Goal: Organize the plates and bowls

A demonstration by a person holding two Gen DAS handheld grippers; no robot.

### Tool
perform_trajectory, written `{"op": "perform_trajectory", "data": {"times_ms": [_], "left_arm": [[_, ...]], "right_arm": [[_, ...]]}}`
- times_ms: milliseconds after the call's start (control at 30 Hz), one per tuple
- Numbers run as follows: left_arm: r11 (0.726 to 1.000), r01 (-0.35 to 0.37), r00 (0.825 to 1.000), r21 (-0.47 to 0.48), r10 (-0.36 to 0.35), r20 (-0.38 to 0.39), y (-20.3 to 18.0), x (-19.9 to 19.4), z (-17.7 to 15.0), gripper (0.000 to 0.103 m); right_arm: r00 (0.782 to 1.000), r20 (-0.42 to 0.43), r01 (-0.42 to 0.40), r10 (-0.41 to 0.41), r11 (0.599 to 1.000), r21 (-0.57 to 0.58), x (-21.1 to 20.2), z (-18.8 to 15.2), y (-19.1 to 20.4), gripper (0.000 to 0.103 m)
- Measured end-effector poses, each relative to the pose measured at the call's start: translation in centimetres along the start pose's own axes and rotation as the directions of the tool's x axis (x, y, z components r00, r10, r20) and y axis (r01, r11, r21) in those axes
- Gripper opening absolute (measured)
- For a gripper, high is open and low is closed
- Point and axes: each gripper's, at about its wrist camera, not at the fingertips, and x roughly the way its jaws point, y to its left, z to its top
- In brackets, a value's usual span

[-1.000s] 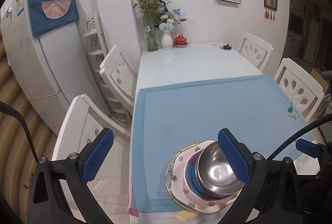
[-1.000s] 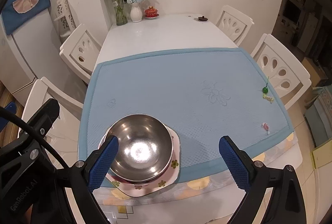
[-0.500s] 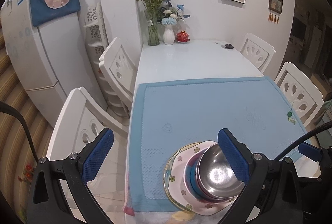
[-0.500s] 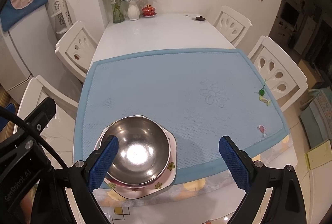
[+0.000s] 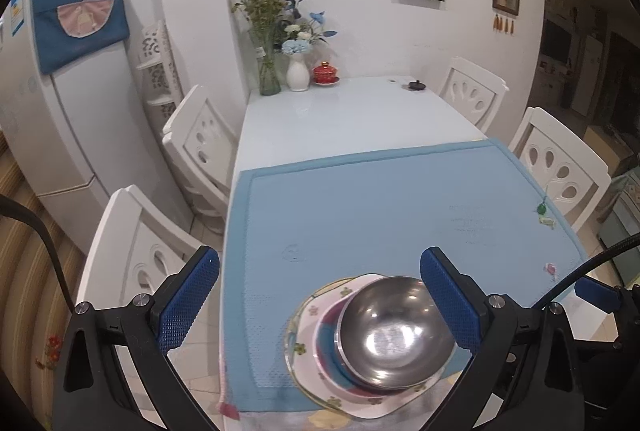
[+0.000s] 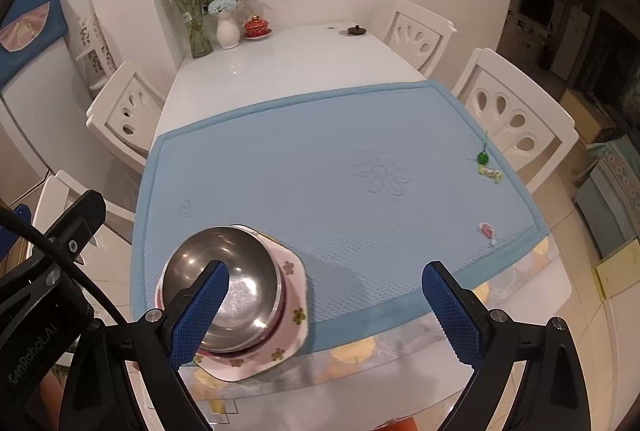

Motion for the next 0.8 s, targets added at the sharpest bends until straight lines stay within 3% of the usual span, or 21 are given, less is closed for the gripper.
{"op": "perform_trajectory", "data": {"times_ms": [333, 800], "left_arm": [[1.0, -0.007, 1.0, 0.02, 0.008, -0.017, -3.8, -0.1, 0.2, 0.101], [0.991, -0.125, 0.992, -0.039, 0.124, -0.035, -8.4, -1.2, 1.1, 0.101]], "right_arm": [[1.0, -0.02, -0.01, 0.01, 1.0, 0.02, 0.3, 0.0, -3.5, 0.096], [0.992, -0.027, -0.123, 0.121, 0.991, -0.057, 1.1, 2.7, -7.6, 0.096]]}}
